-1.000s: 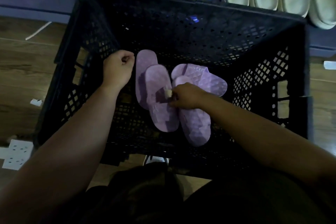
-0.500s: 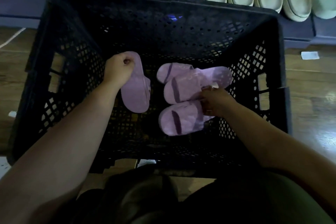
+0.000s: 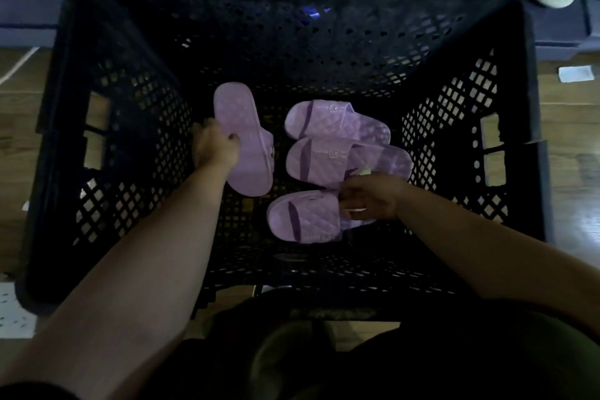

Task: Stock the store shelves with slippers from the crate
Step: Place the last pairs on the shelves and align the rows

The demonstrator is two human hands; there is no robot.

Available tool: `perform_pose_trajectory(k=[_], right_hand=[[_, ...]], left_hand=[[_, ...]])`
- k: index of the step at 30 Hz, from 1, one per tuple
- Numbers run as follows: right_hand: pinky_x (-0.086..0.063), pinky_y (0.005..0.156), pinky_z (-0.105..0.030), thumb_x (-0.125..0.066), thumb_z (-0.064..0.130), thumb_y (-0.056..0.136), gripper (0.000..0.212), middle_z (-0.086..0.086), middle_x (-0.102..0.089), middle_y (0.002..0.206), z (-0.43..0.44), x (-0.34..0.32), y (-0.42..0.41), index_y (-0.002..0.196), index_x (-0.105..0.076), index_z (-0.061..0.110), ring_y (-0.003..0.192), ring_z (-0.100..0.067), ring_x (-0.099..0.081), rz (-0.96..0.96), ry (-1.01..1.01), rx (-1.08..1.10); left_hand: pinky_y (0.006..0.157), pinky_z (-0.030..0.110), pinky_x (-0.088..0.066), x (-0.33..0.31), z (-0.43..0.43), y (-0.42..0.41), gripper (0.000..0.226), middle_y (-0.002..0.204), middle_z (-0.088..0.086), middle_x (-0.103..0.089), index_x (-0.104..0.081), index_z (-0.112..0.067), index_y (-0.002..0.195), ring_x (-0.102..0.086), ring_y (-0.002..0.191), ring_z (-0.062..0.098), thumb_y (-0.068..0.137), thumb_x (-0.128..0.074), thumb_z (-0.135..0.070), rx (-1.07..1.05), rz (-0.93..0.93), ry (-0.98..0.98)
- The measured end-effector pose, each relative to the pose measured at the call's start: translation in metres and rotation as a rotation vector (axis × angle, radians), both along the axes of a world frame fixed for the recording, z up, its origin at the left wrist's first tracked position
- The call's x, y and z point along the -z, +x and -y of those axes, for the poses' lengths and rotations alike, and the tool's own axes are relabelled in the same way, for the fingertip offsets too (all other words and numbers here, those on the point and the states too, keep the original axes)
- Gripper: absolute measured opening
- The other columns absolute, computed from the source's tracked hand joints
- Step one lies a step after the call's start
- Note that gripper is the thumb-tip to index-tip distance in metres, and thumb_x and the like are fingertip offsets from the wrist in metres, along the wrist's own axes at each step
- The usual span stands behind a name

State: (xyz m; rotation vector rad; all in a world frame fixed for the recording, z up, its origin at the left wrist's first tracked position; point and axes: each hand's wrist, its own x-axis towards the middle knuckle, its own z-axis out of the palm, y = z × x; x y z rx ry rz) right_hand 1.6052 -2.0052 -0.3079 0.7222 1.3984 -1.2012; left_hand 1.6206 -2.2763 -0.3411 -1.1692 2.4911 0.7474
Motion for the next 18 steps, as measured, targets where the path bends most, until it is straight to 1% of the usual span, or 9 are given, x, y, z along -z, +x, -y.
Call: perform_pose_trajectory(k=[2, 4, 5, 7, 9, 10, 13, 16, 18], right_hand=[[-0.045, 0.073, -0.032, -0.052, 0.012, 0.094, 0.013, -0.006, -0.057, 0.081, -0.001, 0.001, -0.001, 0.081, -0.055, 0.012, 0.075, -0.019, -0.057, 0.024, -0.045, -0.054], [-0.047, 0.073, -0.034, -0.055, 0.011, 0.092, 0.007, -0.007, -0.061, 0.084, -0.004, 0.002, -0.004, 0.085, -0.057, 0.012, 0.079, -0.021, -0.061, 0.017, -0.051, -0.114], [-0.048, 0.071, -0.034, -0.059, 0.012, 0.091, 0.005, -0.008, -0.062, 0.083, -0.005, 0.002, -0.007, 0.086, -0.057, 0.012, 0.077, -0.022, -0.062, 0.000, -0.018, -0.157], [-0.049, 0.057, -0.026, -0.064, 0.022, 0.088, 0.013, -0.009, -0.060, 0.076, -0.006, 0.001, -0.013, 0.087, -0.057, 0.011, 0.062, -0.020, -0.063, -0.074, 0.107, -0.237], [-0.043, 0.043, -0.021, -0.069, 0.032, 0.083, 0.026, -0.011, -0.061, 0.069, -0.008, 0.005, -0.023, 0.086, -0.059, 0.008, 0.046, -0.018, -0.058, -0.244, 0.271, -0.219], [-0.043, 0.042, -0.022, -0.070, 0.034, 0.081, 0.028, -0.012, -0.062, 0.066, -0.010, 0.007, -0.029, 0.082, -0.062, 0.007, 0.045, -0.020, -0.057, -0.365, 0.361, -0.189], [-0.049, 0.056, -0.032, -0.063, 0.032, 0.083, 0.027, -0.011, -0.062, 0.062, -0.011, 0.011, -0.046, 0.070, -0.065, 0.010, 0.052, -0.023, -0.057, -0.681, 0.497, -0.142], [-0.048, 0.064, -0.034, -0.057, 0.025, 0.084, 0.024, -0.011, -0.063, 0.066, -0.005, 0.015, -0.058, 0.064, -0.061, 0.013, 0.064, -0.024, -0.059, -0.833, 0.475, -0.164], [-0.047, 0.067, -0.030, -0.058, 0.026, 0.085, 0.019, -0.008, -0.066, 0.071, 0.000, 0.019, -0.064, 0.073, -0.063, 0.013, 0.071, -0.022, -0.061, -0.897, 0.460, -0.176]], left_hand=[[0.087, 0.040, -0.051, 0.004, -0.001, 0.003, 0.056, 0.132, 0.019, -0.047, -0.039, -0.005, 0.137, -0.054, 0.110, 0.035, 0.092, -0.054, -0.035, -0.157, 0.097, 0.161], [0.087, 0.036, -0.051, 0.010, -0.001, 0.010, 0.051, 0.127, 0.011, -0.054, -0.045, -0.006, 0.134, -0.056, 0.106, 0.028, 0.093, -0.055, -0.033, -0.274, 0.058, 0.437], [0.087, 0.034, -0.050, 0.013, 0.001, 0.013, 0.050, 0.125, 0.008, -0.055, -0.046, -0.007, 0.135, -0.056, 0.106, 0.025, 0.092, -0.058, -0.031, -0.306, 0.027, 0.527], [0.089, 0.032, -0.049, 0.015, 0.006, 0.015, 0.057, 0.130, 0.008, -0.055, -0.045, -0.008, 0.137, -0.056, 0.109, 0.023, 0.088, -0.066, -0.027, -0.315, -0.016, 0.617], [0.086, 0.029, -0.047, 0.013, 0.009, 0.015, 0.057, 0.129, 0.007, -0.057, -0.048, -0.009, 0.136, -0.056, 0.105, 0.021, 0.085, -0.069, -0.025, -0.302, -0.031, 0.658], [0.086, 0.029, -0.045, 0.009, 0.010, 0.014, 0.059, 0.129, 0.005, -0.056, -0.047, -0.011, 0.136, -0.054, 0.106, 0.019, 0.084, -0.070, -0.026, -0.300, -0.027, 0.658], [0.095, 0.037, -0.044, 0.003, 0.014, 0.016, 0.080, 0.134, -0.003, -0.048, -0.036, -0.017, 0.142, -0.048, 0.117, 0.020, 0.074, -0.075, -0.036, -0.316, -0.031, 0.641], [0.084, 0.033, -0.045, -0.007, 0.017, 0.018, 0.073, 0.127, -0.002, -0.048, -0.034, -0.017, 0.138, -0.049, 0.111, 0.018, 0.077, -0.072, -0.030, -0.294, -0.158, 0.561], [0.079, 0.029, -0.043, -0.014, 0.019, 0.019, 0.068, 0.126, -0.002, -0.048, -0.035, -0.017, 0.137, -0.049, 0.111, 0.017, 0.079, -0.069, -0.028, -0.281, -0.214, 0.569]])
